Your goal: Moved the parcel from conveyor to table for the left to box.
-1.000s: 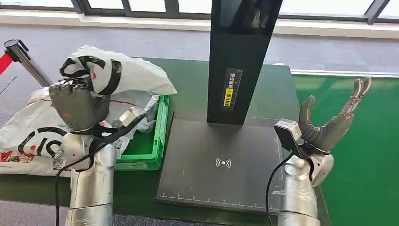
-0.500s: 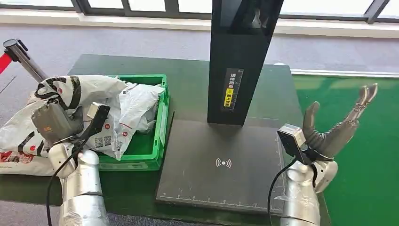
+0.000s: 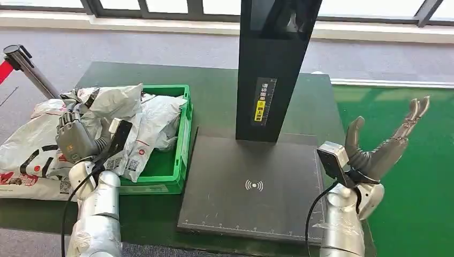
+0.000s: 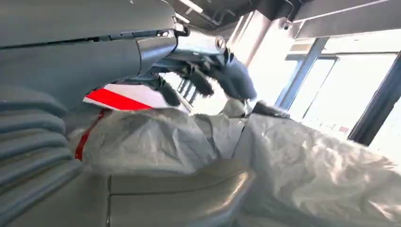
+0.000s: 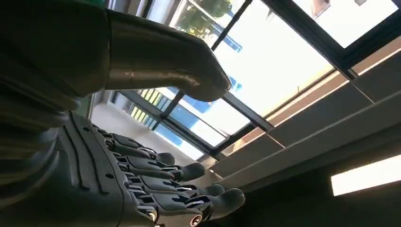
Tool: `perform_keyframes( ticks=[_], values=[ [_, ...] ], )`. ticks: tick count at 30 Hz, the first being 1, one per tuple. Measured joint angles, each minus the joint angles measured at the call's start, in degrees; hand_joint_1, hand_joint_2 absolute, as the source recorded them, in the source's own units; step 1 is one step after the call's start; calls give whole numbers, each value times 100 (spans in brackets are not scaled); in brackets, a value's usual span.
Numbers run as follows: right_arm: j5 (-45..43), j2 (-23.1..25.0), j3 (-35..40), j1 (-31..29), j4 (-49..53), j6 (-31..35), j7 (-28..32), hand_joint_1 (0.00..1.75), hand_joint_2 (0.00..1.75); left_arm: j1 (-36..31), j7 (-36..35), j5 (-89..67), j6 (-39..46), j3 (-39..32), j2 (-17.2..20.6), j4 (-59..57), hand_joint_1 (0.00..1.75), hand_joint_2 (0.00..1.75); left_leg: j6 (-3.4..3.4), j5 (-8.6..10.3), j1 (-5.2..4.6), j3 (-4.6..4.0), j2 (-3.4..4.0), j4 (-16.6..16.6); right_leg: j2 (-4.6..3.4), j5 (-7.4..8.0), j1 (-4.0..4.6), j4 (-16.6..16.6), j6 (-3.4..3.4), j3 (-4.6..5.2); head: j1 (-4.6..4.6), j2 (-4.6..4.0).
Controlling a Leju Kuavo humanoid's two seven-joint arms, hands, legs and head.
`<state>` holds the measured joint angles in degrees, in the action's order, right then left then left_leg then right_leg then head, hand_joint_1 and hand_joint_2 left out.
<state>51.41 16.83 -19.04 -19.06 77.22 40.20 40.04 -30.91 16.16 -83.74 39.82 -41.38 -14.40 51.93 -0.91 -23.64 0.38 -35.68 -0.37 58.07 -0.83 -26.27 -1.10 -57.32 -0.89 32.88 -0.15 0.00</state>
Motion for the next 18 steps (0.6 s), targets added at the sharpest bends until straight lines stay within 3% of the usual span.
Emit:
perform_keyframes(
  ticks=[8,14,18],
  values=[
    [-79,-61,0,-23,-173,-2,7,0,175,21,1523,749,2,-429,-210,580,0,0,0,0,0,-2,-1,0,1,-1,0,0,-1,0,0,0],
    [-118,-66,0,-29,-251,0,7,0,175,11,1751,924,2,-684,-337,776,0,0,0,0,0,-1,-1,0,1,-1,0,0,0,1,0,0],
    [-515,-105,2,-36,-286,-2,7,0,175,83,2364,2705,2,-705,-411,1039,0,0,-1,-1,0,-1,2,0,-1,0,0,-1,0,0,0,0]
  ],
)
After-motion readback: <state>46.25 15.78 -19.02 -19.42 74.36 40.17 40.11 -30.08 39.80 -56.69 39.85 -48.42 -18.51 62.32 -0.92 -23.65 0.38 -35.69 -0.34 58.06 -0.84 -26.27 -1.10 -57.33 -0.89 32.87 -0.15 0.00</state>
